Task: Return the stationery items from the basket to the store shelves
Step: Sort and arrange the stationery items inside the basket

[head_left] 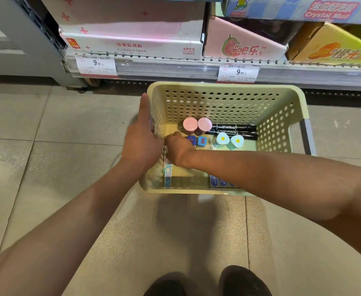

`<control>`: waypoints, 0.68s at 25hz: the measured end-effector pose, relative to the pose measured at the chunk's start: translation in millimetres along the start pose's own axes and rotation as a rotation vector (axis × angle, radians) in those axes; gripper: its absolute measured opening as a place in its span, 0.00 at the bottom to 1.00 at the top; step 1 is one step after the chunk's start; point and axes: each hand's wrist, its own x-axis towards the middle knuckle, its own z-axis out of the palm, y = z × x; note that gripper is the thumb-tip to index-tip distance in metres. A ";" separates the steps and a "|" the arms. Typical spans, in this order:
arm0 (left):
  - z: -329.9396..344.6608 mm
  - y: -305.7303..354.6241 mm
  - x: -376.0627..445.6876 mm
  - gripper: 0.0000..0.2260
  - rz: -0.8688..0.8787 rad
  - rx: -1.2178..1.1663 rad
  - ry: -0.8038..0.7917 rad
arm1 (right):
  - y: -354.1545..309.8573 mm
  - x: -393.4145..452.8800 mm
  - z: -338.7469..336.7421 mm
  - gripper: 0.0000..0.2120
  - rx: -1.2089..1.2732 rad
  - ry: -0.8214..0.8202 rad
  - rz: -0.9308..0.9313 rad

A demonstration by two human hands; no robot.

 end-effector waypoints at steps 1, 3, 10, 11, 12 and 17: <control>-0.1 0.3 -0.6 0.37 0.008 -0.004 0.002 | -0.8 0.9 1.2 0.12 -0.006 -0.014 -0.017; -1.2 1.5 -1.3 0.37 0.009 -0.007 0.004 | -4.6 2.4 5.0 0.13 -0.052 -0.029 -0.021; -1.3 2.3 -1.7 0.37 -0.004 0.004 0.008 | -7.2 0.9 5.5 0.17 0.216 -0.013 0.108; -1.1 1.8 -1.2 0.37 -0.004 0.006 0.009 | -6.4 0.6 5.2 0.17 0.211 -0.024 0.103; -1.0 1.5 -0.9 0.37 -0.003 0.007 0.009 | -7.5 0.2 4.5 0.16 0.208 -0.019 0.109; -0.4 -0.3 0.6 0.38 0.008 0.018 0.010 | -8.4 3.5 7.3 0.14 0.330 -0.111 0.152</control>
